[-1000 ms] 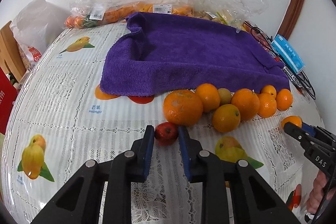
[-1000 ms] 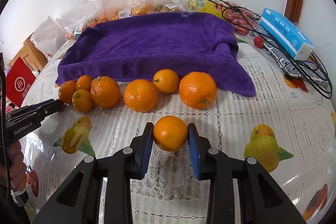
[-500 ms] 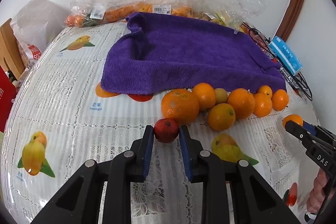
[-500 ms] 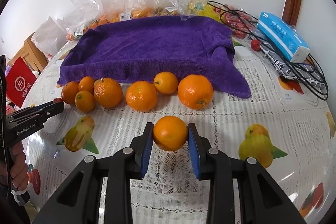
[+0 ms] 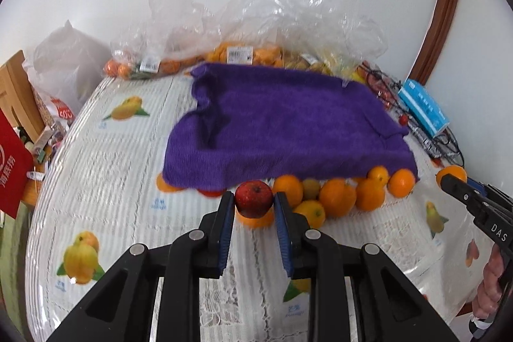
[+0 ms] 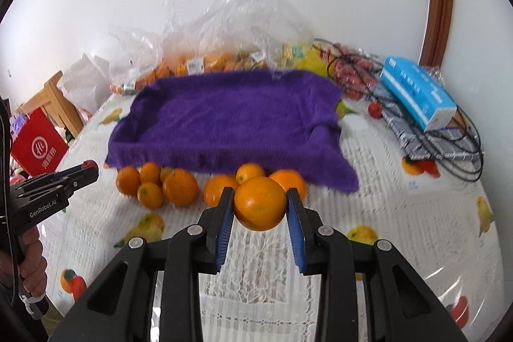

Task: Organize fruits
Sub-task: 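Carry the orange and tomato over the purple towel with both grippers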

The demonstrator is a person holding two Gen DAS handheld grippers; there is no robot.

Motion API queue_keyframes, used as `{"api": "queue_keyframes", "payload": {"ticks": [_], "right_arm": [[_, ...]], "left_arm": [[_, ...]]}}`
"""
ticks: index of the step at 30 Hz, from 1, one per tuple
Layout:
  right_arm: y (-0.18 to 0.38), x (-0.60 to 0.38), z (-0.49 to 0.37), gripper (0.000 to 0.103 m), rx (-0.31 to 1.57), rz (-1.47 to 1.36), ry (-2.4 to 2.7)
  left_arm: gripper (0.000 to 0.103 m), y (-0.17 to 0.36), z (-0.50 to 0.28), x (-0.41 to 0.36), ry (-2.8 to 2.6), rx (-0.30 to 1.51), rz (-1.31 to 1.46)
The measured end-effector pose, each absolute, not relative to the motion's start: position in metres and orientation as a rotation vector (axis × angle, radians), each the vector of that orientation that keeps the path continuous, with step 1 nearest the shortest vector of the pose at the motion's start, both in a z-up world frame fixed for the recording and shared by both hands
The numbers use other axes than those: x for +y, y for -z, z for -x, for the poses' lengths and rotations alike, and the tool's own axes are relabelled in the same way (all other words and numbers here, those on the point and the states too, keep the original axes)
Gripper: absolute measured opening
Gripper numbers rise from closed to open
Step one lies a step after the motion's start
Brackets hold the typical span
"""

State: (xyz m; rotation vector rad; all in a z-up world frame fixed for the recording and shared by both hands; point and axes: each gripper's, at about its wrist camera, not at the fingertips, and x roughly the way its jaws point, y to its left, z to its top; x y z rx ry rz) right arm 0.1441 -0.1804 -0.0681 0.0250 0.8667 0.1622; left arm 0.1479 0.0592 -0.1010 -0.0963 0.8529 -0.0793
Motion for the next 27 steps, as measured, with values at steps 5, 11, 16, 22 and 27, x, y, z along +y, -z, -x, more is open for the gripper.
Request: {"api": "queue_keyframes", "payload": {"ticks": [5,11,16,22,27], "right_arm": [[0.046,-0.185,-0.163,0.032,0.822,-0.028,-0.154],[0.033,-0.185,-0.193,0.032,0.781,-0.023,-0.15],[0.037,-0.19,-0.225,0.032,0.773,-0.032,-0.14],[0.067,-0.196,-0.26,0.032,0.816,-0.043,-0.136],[0.094,-0.196,-0.278,0.032,0.868,-0.042,-0.14]], "left_arm": [[0.025,0.084,-0.168,0.061,0.067,0.832,0.09],[0.025,0.069,-0.206,0.066,0.058,0.812,0.09],[0.025,0.069,-0.236,0.066,0.051,0.801,0.076],[0.025,0.093,-0.266,0.064,0.051,0.84,0.078],[0.025,0.115,-0.282,0.06,0.058,0.88,0.077]]}}
